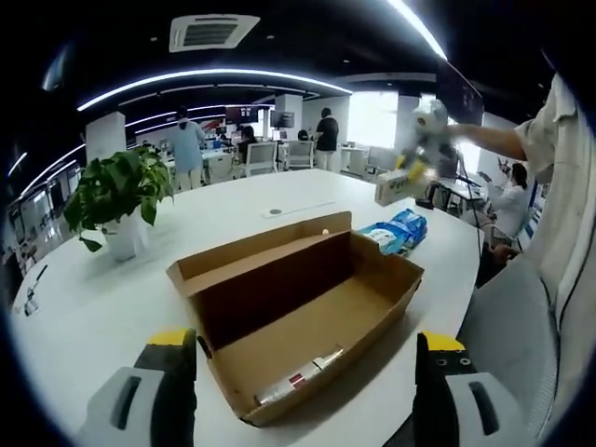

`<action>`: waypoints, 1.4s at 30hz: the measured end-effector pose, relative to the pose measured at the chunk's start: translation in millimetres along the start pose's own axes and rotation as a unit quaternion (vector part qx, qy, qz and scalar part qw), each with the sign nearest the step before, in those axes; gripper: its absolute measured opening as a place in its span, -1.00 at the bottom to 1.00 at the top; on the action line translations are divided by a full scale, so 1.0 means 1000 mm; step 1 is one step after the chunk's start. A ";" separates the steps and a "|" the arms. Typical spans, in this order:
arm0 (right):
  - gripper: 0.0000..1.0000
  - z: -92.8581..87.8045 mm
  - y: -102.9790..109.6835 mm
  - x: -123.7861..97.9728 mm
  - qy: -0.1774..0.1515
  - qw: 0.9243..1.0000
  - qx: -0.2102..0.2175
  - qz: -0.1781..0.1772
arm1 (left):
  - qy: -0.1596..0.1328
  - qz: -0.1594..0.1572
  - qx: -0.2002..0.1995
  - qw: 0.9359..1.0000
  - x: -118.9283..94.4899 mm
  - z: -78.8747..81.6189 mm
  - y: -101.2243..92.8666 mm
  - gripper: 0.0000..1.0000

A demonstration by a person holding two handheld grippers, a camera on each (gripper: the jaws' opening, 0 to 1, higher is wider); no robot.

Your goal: Operate the shoe box by opening the lid, removing the specified soft item, and placing it in the target area until the item is outside and the box remains undamaged.

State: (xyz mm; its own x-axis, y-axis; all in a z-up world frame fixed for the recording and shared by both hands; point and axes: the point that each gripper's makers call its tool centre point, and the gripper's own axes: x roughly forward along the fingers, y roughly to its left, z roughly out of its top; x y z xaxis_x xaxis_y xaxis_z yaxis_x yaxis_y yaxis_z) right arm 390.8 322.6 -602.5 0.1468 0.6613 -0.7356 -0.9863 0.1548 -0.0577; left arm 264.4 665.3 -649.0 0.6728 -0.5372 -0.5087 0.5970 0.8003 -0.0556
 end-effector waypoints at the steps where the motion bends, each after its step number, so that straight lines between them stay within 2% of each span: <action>1: -0.69 -0.002 -0.003 0.000 0.003 1.000 0.000 0.000 | -0.002 0.001 0.000 1.000 0.000 0.001 0.001 1.00; 14: -0.69 -0.033 -0.024 0.007 0.033 0.999 -0.013 0.005 | 0.001 0.019 -0.008 1.000 -0.005 0.000 0.009 1.00; 20: -0.69 -0.051 -0.039 0.008 0.046 0.999 -0.010 0.002 | 0.006 0.026 -0.015 1.000 -0.007 -0.007 0.012 1.00; 30: -0.68 -0.087 -0.057 0.017 0.087 0.996 -0.019 0.004 | 0.013 0.032 -0.023 0.999 -0.008 -0.020 0.020 1.00; 39: -0.68 -0.113 -0.066 0.028 0.120 0.992 -0.019 0.014 | 0.021 0.035 -0.029 0.999 -0.005 -0.027 0.019 0.99; 42: -0.68 -0.122 -0.069 0.031 0.133 0.991 -0.022 0.014 | 0.022 0.037 -0.030 0.999 -0.005 -0.025 0.015 0.99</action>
State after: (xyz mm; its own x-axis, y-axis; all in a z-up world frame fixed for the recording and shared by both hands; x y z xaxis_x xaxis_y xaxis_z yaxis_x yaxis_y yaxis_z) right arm 454.3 243.0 -703.6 0.1000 0.4475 -0.8887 -0.9929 0.1028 -0.0600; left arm 259.1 686.6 -668.6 0.6931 -0.4648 -0.5509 0.5183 0.8526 -0.0673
